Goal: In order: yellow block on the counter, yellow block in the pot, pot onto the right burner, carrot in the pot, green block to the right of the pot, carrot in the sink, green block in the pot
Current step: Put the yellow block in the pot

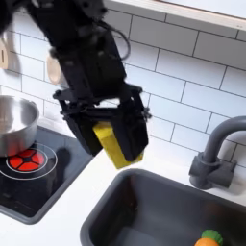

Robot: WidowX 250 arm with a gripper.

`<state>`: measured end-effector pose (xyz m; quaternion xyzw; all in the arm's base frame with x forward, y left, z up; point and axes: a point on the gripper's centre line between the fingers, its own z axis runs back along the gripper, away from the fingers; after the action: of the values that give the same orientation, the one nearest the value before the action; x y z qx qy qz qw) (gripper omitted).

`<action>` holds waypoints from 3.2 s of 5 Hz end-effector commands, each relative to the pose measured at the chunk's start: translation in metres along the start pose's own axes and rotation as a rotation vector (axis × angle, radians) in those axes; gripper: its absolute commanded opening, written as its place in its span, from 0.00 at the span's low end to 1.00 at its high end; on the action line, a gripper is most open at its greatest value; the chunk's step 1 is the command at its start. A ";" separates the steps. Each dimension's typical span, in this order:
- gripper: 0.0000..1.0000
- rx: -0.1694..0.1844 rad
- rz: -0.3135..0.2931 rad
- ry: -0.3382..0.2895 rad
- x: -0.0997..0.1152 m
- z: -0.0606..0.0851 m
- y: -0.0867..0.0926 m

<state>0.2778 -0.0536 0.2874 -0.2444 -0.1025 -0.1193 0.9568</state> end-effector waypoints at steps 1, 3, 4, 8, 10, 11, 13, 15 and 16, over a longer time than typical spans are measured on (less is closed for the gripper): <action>0.00 0.227 0.018 0.044 -0.005 0.001 0.023; 0.00 0.488 0.046 0.028 0.001 0.006 0.066; 0.00 0.555 0.043 0.001 0.005 0.013 0.072; 0.00 0.758 0.181 -0.015 0.025 0.026 0.142; 0.00 0.825 0.202 -0.025 0.035 0.026 0.176; 0.00 0.839 0.211 -0.044 0.041 0.028 0.187; 0.00 0.871 0.218 -0.038 0.050 0.026 0.207; 0.00 0.888 0.219 -0.017 0.051 0.018 0.217; 0.00 0.898 0.222 -0.013 0.051 0.017 0.218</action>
<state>0.3856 0.1324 0.2217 0.1860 -0.1278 0.0425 0.9733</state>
